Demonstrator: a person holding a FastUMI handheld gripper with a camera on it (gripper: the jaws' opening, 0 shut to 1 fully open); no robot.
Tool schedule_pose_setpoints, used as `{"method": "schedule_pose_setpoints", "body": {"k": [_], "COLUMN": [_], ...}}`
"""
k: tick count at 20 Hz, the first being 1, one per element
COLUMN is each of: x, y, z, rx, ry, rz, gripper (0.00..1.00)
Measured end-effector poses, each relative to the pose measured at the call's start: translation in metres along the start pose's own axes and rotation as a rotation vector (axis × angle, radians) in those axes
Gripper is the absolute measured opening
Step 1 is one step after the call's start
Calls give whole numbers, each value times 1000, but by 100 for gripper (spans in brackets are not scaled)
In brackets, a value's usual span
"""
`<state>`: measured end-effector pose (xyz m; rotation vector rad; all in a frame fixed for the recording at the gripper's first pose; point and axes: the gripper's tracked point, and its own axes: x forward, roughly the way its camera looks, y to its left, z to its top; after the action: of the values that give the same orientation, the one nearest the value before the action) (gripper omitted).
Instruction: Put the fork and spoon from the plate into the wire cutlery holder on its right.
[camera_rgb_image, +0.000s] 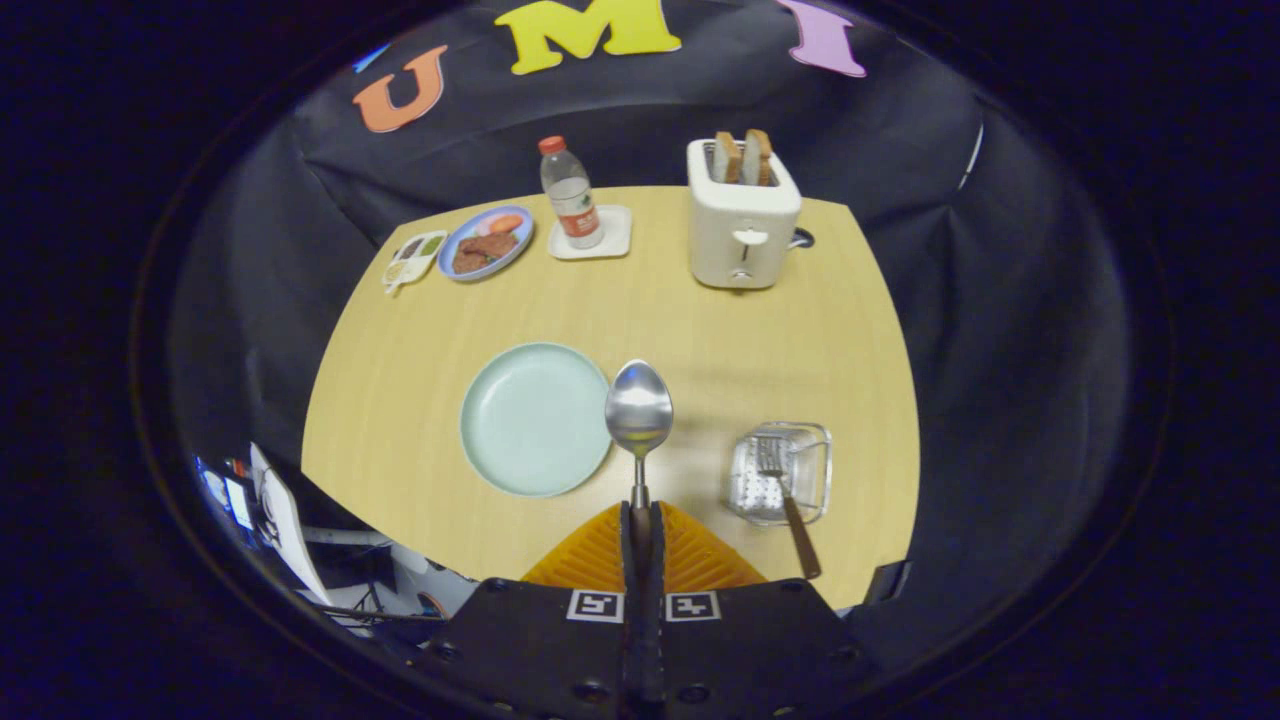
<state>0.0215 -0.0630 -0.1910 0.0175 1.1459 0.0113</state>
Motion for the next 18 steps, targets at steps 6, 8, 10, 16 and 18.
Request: {"method": "schedule_pose_setpoints", "body": {"k": [6,8,10,16,18], "x": [-7,-1,4,19,22], "y": [-70,-82,-86,-93,-93], "z": [-17,-25,-37,-38,-40], "rx": [85,113,140,198,203], "ry": [114,162,235,318,346], "rz": [-56,-55,-28,-4,0], "gripper": [1,1,1,1,1]}}
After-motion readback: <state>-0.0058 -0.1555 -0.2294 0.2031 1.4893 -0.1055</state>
